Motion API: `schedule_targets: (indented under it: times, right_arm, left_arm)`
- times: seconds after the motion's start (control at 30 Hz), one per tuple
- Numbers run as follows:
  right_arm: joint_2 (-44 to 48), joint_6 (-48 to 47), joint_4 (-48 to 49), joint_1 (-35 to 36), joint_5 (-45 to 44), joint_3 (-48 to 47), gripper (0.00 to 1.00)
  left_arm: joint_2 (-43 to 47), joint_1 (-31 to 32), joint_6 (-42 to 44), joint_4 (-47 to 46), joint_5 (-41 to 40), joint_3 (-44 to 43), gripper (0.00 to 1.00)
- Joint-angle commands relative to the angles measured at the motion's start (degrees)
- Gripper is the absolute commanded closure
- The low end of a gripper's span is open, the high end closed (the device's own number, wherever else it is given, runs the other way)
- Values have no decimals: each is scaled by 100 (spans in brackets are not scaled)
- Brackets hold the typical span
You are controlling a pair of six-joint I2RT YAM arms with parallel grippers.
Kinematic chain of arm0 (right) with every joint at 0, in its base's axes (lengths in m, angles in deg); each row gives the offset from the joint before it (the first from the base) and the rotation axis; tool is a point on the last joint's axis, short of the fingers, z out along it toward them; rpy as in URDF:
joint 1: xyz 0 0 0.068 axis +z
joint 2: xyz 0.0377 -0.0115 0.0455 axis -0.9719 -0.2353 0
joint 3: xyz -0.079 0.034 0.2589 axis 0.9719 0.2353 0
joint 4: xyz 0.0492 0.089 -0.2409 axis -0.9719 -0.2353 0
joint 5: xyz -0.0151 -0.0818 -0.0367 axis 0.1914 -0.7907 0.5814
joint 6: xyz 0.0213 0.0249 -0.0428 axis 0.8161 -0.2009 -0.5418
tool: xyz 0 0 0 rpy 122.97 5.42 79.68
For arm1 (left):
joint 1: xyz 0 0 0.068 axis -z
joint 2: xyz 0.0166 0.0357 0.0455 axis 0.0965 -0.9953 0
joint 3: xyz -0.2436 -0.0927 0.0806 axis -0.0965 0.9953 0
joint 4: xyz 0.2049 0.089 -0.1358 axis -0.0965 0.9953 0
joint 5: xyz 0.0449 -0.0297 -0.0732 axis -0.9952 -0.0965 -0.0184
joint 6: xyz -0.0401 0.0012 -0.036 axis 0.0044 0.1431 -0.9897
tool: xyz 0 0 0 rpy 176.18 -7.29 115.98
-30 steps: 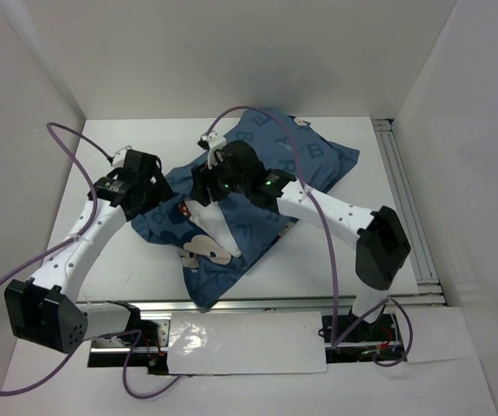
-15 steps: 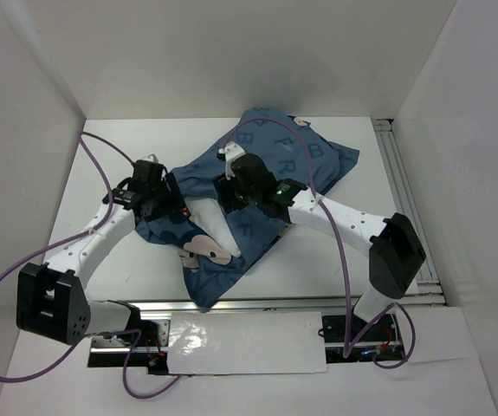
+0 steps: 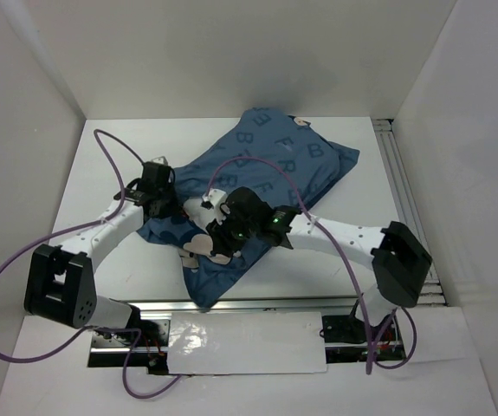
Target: Put the pillow into the pillowcase
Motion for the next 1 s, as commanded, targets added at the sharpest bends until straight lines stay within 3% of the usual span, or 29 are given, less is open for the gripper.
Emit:
schedule_targets:
  times: [0.0, 0.17, 0.23, 0.33, 0.47, 0.63, 0.87, 0.93, 0.97]
  right_arm:
    - [-434, -15, 185, 13, 170, -238, 50]
    - [-909, -15, 185, 13, 749, -380, 53]
    - [-988, -67, 185, 75, 882, -433, 62]
    - [-1041, 81, 72, 75, 682, -687, 100]
    - [-700, 214, -649, 136, -205, -1398, 100]
    - [-304, 573, -1590, 198, -707, -2260, 100]
    - [224, 750, -1442, 198, -1253, -1954, 100]
    - [224, 829, -1380, 198, -1901, -1831, 100]
    - [146, 829, -1380, 198, -2174, -1830, 95]
  left_arm:
    - [112, 9, 125, -137, -163, -273, 96]
    - [551, 9, 239, -137, -216, -221, 100]
    - [744, 9, 291, -190, -216, -159, 100]
    - [1149, 9, 345, -295, -216, -98, 100]
    - [1413, 9, 345, -295, -470, -412, 100]
    - [1187, 9, 345, -120, -734, -1177, 100]
    - [465, -316, 582, 3, -954, -2074, 100]
    - [193, -369, 643, 3, -1024, -2268, 100]
    - [-52, -369, 643, 3, -1025, -2434, 97]
